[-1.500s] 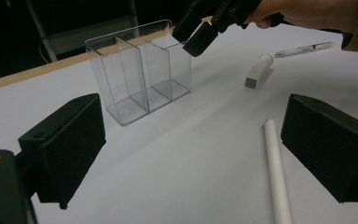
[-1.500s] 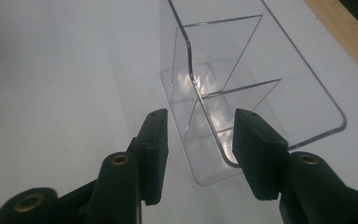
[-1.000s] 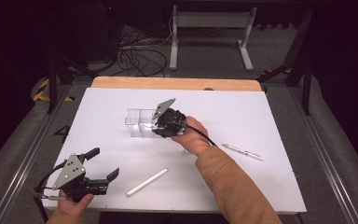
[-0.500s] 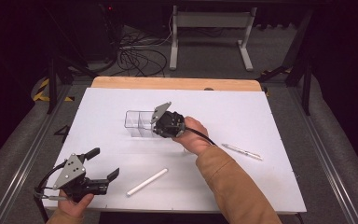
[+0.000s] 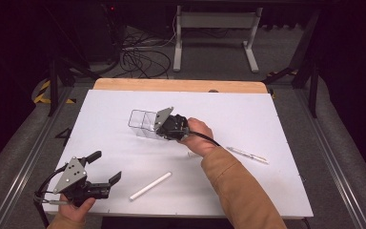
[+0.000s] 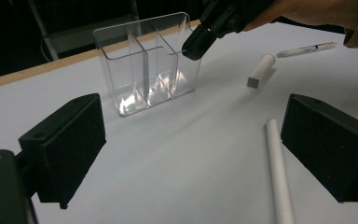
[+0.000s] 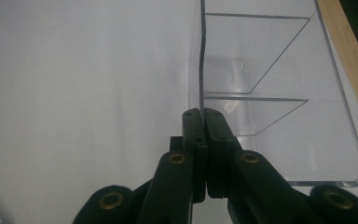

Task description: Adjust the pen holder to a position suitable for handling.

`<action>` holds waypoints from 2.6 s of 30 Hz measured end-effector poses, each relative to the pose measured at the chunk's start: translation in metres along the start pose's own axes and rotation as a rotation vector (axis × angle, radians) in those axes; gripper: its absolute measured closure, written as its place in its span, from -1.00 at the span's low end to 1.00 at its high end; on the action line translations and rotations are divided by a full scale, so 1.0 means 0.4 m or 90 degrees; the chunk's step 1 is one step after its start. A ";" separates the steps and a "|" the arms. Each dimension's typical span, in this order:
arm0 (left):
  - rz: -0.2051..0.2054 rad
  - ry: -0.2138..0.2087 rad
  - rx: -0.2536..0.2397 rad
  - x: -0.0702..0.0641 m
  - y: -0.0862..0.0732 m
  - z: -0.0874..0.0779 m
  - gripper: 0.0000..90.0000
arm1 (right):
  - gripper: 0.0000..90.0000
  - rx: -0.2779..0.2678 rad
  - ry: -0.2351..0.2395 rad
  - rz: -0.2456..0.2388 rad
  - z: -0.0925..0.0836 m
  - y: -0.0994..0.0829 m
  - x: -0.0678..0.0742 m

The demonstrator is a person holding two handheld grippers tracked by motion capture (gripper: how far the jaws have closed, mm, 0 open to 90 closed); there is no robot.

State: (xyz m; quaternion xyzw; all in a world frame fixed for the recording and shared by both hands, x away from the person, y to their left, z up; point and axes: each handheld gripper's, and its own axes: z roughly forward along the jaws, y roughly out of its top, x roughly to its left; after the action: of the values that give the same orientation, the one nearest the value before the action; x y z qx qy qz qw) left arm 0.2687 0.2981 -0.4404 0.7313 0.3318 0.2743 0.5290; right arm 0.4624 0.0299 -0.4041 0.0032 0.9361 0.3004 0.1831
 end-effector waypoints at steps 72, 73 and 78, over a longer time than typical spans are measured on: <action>0.001 0.000 0.008 -0.002 0.001 0.014 -0.84 | -0.10 -0.096 0.055 0.138 -0.272 -0.202 -0.089; -0.001 -0.002 0.008 -0.002 0.002 0.015 -0.84 | -0.15 -0.104 0.045 0.141 -0.283 -0.202 -0.085; -0.002 -0.004 0.010 -0.002 0.002 0.019 -0.84 | -0.41 -0.163 0.006 0.169 -0.340 -0.202 -0.064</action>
State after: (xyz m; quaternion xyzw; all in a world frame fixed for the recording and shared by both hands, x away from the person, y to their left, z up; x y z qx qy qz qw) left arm 0.2738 0.2927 -0.4420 0.7356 0.3334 0.2690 0.5247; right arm 0.4479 -0.1156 -0.3385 0.1021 0.8824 0.4386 0.1360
